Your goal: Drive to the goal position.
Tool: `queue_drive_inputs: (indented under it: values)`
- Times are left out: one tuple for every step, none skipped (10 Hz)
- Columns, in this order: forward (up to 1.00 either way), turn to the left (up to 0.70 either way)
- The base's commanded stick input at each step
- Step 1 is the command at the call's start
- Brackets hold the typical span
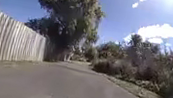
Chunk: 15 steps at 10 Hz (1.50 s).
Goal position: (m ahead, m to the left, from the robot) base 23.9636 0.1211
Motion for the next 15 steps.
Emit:
queue_drive_inputs:
  values:
    - [1.0,0.0]
    - [1.0,0.0]
    - [1.0,0.0]
    - [1.0,0.0]
    - [1.0,0.0]
    - [1.0,0.0]
    - [1.0,0.0]
    - [1.0,0.0]
    - [1.0,0.0]
    - [1.0,0.0]
    - [1.0,0.0]
    - [1.0,0.0]
    - [1.0,0.0]
    - [1.0,0.0]
    - [1.0,0.0]
